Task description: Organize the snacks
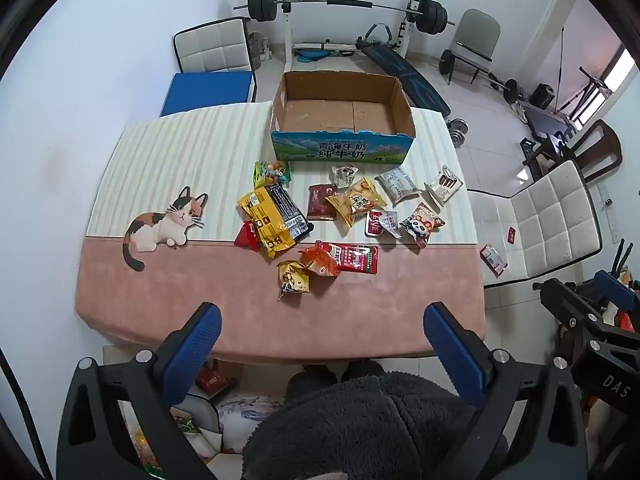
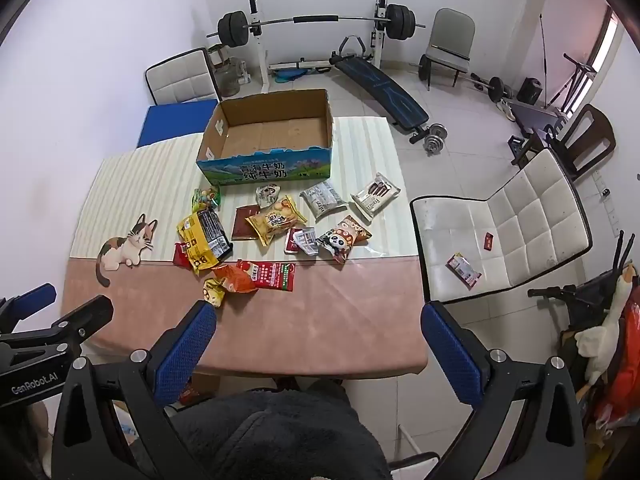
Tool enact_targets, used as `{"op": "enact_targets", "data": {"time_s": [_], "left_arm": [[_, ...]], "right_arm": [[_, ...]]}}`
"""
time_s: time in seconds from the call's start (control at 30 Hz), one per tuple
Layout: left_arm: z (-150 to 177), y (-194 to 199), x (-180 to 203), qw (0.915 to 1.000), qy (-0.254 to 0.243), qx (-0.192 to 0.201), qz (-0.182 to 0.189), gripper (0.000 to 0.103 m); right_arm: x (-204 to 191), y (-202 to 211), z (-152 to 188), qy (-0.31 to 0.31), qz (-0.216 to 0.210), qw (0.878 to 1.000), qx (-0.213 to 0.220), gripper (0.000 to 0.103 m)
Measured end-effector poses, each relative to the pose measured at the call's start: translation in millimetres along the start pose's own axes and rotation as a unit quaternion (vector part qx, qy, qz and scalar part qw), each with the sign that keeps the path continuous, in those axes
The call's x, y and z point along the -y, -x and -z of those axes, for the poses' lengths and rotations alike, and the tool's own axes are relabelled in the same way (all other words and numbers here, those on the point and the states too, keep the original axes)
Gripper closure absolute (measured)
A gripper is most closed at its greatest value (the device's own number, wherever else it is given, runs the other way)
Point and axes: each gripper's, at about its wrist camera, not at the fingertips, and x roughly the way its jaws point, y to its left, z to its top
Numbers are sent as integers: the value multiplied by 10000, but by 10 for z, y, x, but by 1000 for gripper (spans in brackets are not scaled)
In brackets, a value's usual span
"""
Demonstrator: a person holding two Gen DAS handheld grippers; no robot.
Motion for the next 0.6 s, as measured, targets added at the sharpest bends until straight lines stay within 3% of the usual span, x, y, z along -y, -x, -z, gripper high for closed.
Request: {"op": "enact_targets", "data": {"time_s": [0.6], "left_arm": [[25,26,5,9999,-28,131,-25,0]], "right_arm": [[1,5,27,34,58,10000,42,0]]}}
